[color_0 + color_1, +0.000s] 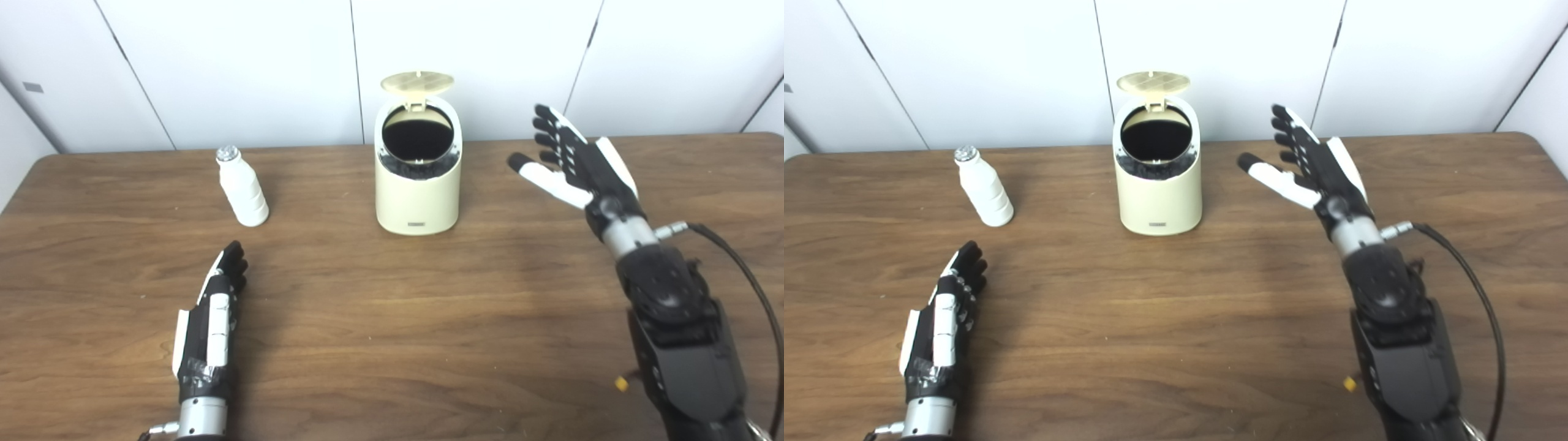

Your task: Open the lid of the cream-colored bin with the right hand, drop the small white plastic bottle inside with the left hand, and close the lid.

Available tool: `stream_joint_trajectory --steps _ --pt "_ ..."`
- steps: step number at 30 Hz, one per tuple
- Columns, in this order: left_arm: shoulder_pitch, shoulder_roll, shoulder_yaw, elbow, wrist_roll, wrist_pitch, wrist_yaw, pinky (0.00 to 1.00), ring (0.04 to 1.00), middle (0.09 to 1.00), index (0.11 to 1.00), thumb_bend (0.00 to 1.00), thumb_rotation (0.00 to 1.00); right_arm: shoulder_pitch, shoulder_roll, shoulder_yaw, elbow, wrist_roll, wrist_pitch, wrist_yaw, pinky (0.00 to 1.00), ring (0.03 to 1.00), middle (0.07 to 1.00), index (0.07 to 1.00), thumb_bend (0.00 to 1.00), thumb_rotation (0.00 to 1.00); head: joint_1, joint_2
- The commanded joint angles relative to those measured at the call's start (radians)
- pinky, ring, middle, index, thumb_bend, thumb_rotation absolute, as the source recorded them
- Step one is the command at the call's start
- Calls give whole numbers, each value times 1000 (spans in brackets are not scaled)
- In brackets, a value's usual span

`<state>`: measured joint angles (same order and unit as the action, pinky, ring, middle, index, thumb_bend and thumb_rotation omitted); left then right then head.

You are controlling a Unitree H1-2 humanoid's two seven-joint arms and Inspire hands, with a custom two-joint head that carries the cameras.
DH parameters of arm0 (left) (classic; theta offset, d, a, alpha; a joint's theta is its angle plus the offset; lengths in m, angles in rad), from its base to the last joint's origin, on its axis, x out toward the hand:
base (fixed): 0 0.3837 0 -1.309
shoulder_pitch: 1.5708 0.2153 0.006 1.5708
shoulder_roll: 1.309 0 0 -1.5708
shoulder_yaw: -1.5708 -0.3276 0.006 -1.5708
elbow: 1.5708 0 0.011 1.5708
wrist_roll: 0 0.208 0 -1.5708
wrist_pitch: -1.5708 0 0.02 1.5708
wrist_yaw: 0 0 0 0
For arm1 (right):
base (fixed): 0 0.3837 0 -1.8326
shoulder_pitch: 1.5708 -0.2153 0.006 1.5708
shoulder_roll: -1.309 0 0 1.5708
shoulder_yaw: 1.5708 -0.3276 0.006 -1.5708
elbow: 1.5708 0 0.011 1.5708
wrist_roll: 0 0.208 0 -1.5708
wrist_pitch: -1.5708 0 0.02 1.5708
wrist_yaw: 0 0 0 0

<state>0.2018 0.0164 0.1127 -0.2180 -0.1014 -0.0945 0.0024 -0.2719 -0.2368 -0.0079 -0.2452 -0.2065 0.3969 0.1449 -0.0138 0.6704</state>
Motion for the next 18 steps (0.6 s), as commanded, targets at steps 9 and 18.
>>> stream_joint_trajectory --steps 9,18 --pt "-6 9 21 3 -11 -8 2 985 946 951 939 571 911 196 34 -94 -32 174 -245 -25 972 975 994 997 626 779 -15 -1" --pt "-11 18 28 2 -8 -10 -3 961 934 938 924 585 890 307 110 -122 28 281 -377 -42 1000 999 999 997 592 995 -22 -2"
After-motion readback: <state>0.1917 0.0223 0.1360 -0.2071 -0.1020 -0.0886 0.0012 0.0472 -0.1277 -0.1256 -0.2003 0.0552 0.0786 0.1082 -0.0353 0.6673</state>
